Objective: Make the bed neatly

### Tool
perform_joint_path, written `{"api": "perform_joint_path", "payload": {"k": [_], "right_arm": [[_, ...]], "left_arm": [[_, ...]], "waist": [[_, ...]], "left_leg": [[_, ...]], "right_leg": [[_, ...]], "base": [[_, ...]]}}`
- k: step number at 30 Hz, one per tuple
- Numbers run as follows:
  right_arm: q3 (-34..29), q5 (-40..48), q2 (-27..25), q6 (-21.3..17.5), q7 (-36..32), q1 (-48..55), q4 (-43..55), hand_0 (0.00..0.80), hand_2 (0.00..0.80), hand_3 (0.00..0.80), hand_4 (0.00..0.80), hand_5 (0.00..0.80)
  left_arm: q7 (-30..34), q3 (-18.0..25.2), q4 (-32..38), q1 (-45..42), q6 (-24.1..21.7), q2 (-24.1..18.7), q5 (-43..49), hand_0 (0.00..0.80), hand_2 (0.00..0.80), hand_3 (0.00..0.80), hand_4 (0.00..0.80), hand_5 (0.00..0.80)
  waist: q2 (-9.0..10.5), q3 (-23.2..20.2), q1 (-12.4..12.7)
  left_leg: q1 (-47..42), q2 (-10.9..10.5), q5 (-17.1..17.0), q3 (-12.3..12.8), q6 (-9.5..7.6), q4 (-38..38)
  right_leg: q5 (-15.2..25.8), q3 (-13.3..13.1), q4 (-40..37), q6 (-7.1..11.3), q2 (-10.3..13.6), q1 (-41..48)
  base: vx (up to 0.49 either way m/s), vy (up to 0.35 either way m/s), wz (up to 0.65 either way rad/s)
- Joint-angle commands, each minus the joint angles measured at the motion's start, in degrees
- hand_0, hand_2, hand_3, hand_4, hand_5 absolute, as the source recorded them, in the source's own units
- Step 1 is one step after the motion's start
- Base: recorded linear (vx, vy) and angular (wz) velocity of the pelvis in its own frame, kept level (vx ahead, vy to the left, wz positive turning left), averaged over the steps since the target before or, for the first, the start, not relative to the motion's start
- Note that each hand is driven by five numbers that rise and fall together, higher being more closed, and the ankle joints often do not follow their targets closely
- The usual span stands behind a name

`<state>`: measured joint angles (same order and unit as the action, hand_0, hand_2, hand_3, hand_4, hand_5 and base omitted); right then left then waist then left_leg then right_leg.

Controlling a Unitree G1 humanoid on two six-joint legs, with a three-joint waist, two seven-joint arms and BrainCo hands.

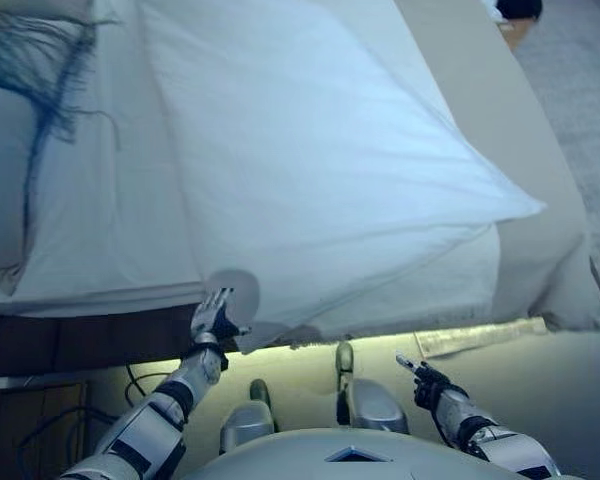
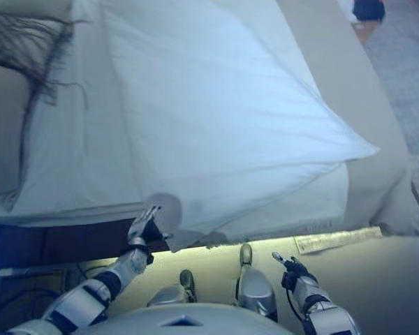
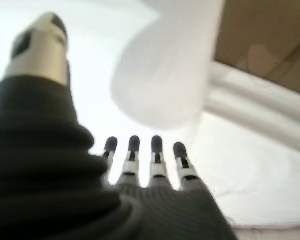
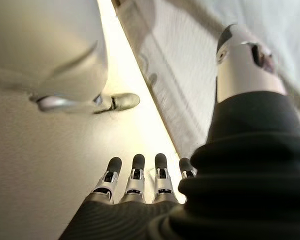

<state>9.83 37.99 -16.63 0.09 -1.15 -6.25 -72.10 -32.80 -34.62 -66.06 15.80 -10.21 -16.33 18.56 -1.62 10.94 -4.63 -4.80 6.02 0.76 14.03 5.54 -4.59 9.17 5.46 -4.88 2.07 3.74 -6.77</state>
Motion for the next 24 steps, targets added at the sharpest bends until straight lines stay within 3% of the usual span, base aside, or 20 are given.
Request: {"api": "perform_joint_path", "payload": {"k": [1,4,7,11,15,24], "right_arm": [[0.0,7.2,0.8,-2.7,-2.1,-5.8,1.7,0.000,0.000,0.000,0.000,0.000],[-1.5,14.6,1.0,-2.4,-2.2,-8.8,5.2,0.000,0.000,0.000,0.000,0.000],[-4.9,22.3,-0.7,-1.0,-3.8,-15.4,7.9,0.000,0.000,0.000,0.000,0.000],[-8.1,25.1,-4.9,0.7,-3.7,-23.7,9.9,0.000,0.000,0.000,0.000,0.000],[-9.5,25.4,-10.8,2.2,-4.8,-31.7,8.7,0.000,0.000,0.000,0.000,0.000],[-6.7,22.4,-17.1,4.1,-0.9,-44.4,6.1,0.000,0.000,0.000,0.000,0.000]], "left_arm": [[1.6,3.5,-1.0,3.7,-0.7,0.7,-9.1,0.000,0.000,0.000,0.000,0.000],[4.9,5.5,0.5,3.0,-4.3,1.7,-16.2,0.000,0.000,0.000,0.000,0.000],[13.5,8.2,3.5,1.0,-9.0,2.1,-30.0,0.000,0.000,0.000,0.000,0.000],[29.8,12.8,5.6,-3.0,-10.5,2.7,-49.1,0.000,0.000,0.000,0.000,0.000],[36.7,15.6,7.3,-6.8,-9.9,2.4,-58.6,0.000,0.000,0.000,0.000,0.000],[35.6,17.3,13.2,-8.3,-11.7,1.4,-65.1,0.000,0.000,0.000,0.000,0.000]], "waist": [[0.99,3.5,-0.3],[0.61,4.8,0.4],[-0.67,7.0,2.7],[-2.24,9.5,5.4],[-4.04,11.4,8.0],[-6.57,14.5,11.3]], "left_leg": [[2.0,-0.9,-2.5,-2.3,-2.53,1.3],[3.8,-1.1,-3.0,-2.9,-2.31,1.4],[6.5,-1.8,-3.4,-4.3,-2.17,1.5],[9.6,-2.9,-3.5,-5.8,-2.15,1.6],[13.6,-3.9,-3.9,-7.0,-2.03,2.8],[20.8,-5.4,-5.9,-9.5,-2.91,4.0]], "right_leg": [[-1.2,1.1,1.9,2.63,2.3,1.0],[-1.2,1.2,1.6,2.43,2.5,0.3],[-1.2,2.6,1.7,2.39,3.3,-0.8],[-1.3,4.6,2.1,2.39,4.5,-2.7],[-1.4,6.3,3.6,2.49,5.9,-5.9],[-1.9,7.0,8.9,2.95,7.6,-14.4]], "base": [[-0.045,-0.047,-0.14],[-0.071,-0.055,-0.04],[-0.097,-0.037,0.02],[-0.090,-0.009,0.29],[-0.073,0.030,0.37],[-0.052,0.059,0.24]]}}
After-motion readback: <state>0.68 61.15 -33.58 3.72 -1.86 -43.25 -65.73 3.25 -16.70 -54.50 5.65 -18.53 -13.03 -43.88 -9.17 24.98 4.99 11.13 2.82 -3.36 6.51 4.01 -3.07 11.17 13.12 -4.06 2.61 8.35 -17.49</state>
